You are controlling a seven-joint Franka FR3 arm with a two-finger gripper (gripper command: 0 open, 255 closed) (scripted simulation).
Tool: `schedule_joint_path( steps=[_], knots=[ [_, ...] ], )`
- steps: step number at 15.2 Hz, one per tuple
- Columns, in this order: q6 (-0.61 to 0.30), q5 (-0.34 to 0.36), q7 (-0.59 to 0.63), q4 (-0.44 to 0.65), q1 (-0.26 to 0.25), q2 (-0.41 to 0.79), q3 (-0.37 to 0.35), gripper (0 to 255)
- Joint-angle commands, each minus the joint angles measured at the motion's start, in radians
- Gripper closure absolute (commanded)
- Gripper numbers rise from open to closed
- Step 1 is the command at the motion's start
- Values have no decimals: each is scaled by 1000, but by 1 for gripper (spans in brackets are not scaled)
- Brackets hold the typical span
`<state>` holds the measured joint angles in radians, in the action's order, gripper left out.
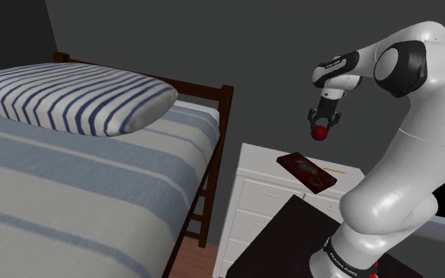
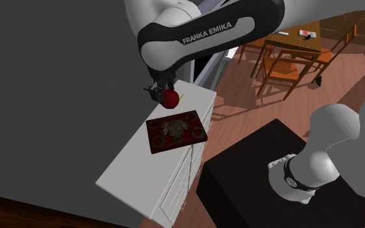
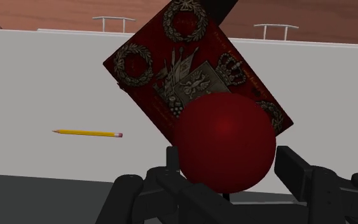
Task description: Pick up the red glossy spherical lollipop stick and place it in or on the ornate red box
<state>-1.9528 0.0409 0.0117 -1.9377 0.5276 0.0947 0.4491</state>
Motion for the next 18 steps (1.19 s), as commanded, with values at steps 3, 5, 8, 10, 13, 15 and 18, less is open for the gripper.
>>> schedule_joint_path(
  steps=[3,5,8,10,13,15,18],
  knots=[
    [-38,-5,-24,-24,13,14,9,255],
    [-63,-10,-25,-40,14,24,9,255],
    [-101,-17,-29,-62,16,41,8,255],
    [-126,-23,-31,-76,17,54,7,255],
    [-163,-33,-36,-95,20,74,6,255],
    [-187,-40,-39,-106,22,88,4,255],
    [-224,-51,-45,-122,25,111,1,255]
  ],
)
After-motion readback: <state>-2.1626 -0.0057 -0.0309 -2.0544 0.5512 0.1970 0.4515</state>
